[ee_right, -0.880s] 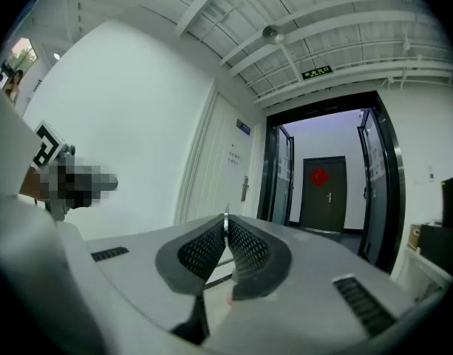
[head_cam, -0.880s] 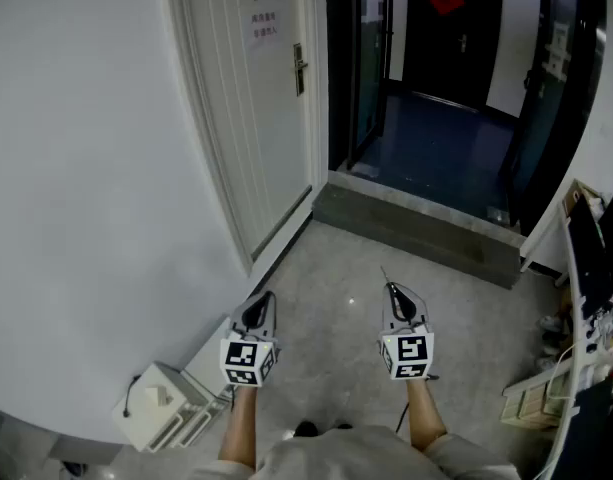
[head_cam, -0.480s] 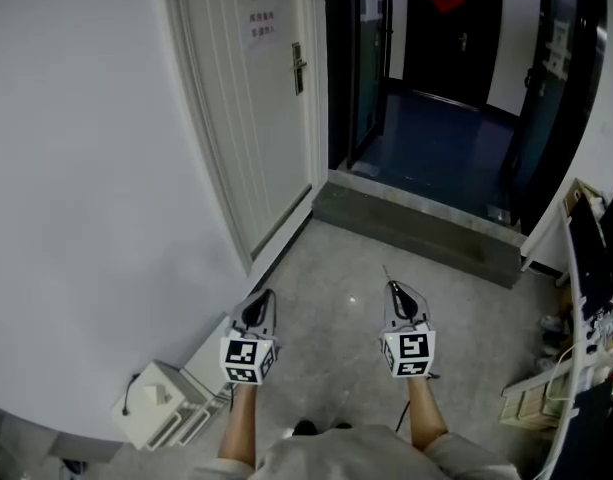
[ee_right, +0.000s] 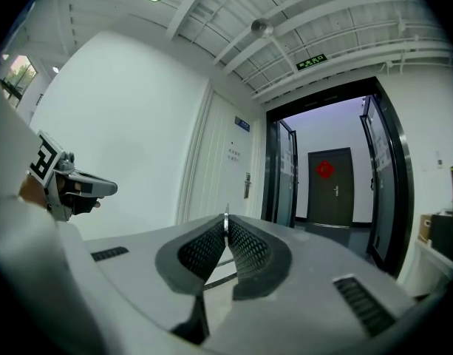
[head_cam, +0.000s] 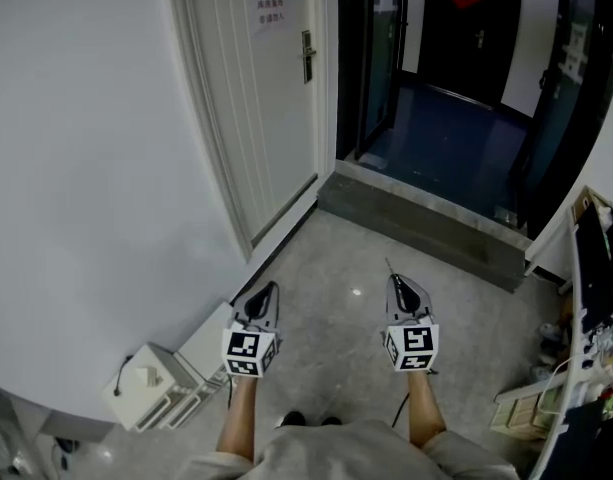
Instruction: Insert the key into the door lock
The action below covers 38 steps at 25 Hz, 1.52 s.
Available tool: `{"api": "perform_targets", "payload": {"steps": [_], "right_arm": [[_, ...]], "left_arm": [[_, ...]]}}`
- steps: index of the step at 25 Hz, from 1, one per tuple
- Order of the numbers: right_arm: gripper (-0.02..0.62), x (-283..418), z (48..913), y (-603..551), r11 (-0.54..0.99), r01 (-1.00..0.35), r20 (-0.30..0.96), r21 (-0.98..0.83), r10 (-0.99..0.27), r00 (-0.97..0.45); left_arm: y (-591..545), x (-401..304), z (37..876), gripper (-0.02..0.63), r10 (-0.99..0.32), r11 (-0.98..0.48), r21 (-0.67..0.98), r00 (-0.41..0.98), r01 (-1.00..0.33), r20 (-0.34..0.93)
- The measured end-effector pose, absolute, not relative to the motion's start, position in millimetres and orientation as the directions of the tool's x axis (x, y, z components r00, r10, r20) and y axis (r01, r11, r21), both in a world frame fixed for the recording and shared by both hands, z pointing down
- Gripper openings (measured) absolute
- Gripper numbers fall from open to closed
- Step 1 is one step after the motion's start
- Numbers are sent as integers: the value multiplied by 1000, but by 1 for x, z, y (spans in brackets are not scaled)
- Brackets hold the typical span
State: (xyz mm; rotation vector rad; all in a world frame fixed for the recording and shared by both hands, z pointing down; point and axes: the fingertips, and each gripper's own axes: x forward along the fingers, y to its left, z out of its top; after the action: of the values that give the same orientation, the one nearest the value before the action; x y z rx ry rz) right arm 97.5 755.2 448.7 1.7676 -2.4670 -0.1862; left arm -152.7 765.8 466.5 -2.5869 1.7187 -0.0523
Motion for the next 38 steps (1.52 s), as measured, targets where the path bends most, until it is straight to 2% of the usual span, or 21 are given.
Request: {"api": "perform_targets", "payload": {"steps": [11, 19, 29, 38], "right_arm": [[29, 134, 460, 727, 337, -928, 36, 157, -941, -336], [29, 133, 473, 660, 337, -926, 54, 171, -941, -333], [29, 119, 470, 483, 313, -925, 39, 216, -949, -312], [29, 76, 432, 293, 299, -924, 3, 237, -952, -308]], "left_arm": [[733, -96, 478, 17, -906, -423, -56, 422, -904, 26], [664, -94, 498, 18, -900, -435, -34, 434, -900, 42], [469, -93, 497, 18, -871, -491, -21, 491, -871, 12], [273, -136, 467, 18, -868, -495, -26, 496, -868, -13]]}}
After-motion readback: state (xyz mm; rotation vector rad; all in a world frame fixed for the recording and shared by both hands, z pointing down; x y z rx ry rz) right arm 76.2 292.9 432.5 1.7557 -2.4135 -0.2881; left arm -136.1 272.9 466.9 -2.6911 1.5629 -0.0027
